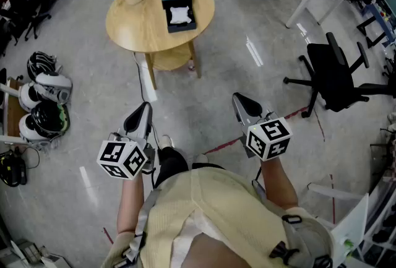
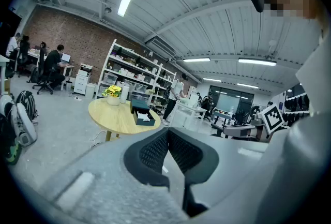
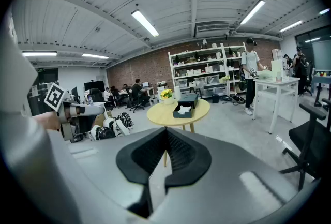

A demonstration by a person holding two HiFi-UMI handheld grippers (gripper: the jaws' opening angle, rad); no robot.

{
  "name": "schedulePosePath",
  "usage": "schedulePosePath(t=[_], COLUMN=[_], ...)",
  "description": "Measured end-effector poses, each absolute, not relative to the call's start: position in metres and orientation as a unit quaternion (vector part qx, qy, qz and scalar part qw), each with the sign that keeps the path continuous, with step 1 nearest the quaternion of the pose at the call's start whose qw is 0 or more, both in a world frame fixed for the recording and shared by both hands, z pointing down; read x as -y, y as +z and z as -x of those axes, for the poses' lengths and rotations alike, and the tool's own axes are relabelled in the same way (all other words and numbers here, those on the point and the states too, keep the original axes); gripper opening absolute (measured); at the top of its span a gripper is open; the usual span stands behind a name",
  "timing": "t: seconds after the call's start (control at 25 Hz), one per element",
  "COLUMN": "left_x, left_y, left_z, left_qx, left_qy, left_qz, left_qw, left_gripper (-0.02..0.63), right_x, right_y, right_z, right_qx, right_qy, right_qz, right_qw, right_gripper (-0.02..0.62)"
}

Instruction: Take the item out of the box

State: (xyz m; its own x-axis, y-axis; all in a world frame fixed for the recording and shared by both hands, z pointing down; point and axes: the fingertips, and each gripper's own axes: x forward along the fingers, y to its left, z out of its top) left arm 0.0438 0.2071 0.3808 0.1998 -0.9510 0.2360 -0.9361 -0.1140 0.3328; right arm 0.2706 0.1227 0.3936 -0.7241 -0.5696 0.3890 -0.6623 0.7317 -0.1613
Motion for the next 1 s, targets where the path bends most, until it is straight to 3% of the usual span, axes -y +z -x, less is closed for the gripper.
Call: schedulePosePath(t=[0.4,1.0], left_x=[-0.198,-0.160], left_y=[0.385,0.393], left_z=[-0.041,0.041], left_qx=[0.627,0.615], left_qy=[-0.018,0.015], left_qz=[-0.751,-0.764], left_qw=[0.206,0.198], left_gripper=[0.005,0.005], right_x=[-0.109,-0.078], right_y=[0.391,0.391], right_z=[-0.260,-0.161], right_qx=[0.920,0.921], right_qy=[0.169,0.176], right_qz=[-0.328,-0.320], right_qw=[0.131,0.137], right_gripper=[0.005,0.005])
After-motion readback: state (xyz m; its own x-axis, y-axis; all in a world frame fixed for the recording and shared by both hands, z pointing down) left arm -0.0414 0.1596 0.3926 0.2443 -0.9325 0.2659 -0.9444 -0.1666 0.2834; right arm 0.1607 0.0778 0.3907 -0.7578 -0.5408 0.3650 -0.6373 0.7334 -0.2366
